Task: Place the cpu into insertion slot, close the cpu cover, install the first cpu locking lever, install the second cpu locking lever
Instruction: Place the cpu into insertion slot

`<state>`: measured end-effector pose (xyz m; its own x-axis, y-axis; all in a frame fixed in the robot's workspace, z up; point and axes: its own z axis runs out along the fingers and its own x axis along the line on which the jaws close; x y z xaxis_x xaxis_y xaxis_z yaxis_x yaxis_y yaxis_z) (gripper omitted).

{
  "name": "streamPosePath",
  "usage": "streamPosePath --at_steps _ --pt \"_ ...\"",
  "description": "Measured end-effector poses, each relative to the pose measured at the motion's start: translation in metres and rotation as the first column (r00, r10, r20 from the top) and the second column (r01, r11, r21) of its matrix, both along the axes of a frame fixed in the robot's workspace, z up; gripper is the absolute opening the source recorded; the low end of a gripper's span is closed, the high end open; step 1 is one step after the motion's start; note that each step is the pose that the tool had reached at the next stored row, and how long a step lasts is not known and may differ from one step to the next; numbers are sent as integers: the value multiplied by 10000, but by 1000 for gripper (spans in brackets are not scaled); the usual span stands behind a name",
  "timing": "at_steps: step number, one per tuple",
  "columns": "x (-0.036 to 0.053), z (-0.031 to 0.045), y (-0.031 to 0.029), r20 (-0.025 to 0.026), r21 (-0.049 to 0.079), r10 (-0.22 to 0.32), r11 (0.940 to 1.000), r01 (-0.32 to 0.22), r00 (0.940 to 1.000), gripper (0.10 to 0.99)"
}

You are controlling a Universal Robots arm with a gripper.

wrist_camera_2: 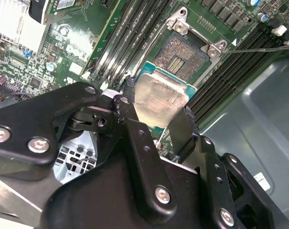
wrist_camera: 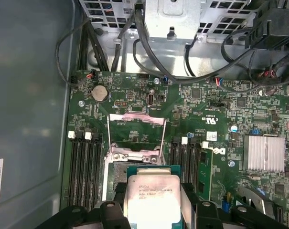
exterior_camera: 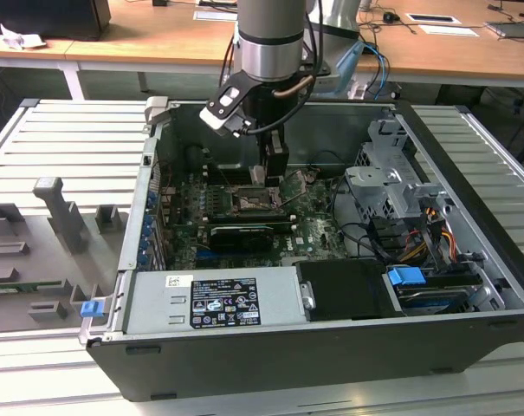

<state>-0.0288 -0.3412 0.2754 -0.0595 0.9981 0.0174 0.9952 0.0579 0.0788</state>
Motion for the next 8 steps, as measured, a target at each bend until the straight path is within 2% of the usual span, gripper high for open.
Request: streamPosePath --at_steps 5,8 --pt "-2 -42 7 1 -1 -355 9994 355 9994 529" --pt "-5 -107 17 0 -2 -359 9994 359 9994 529"
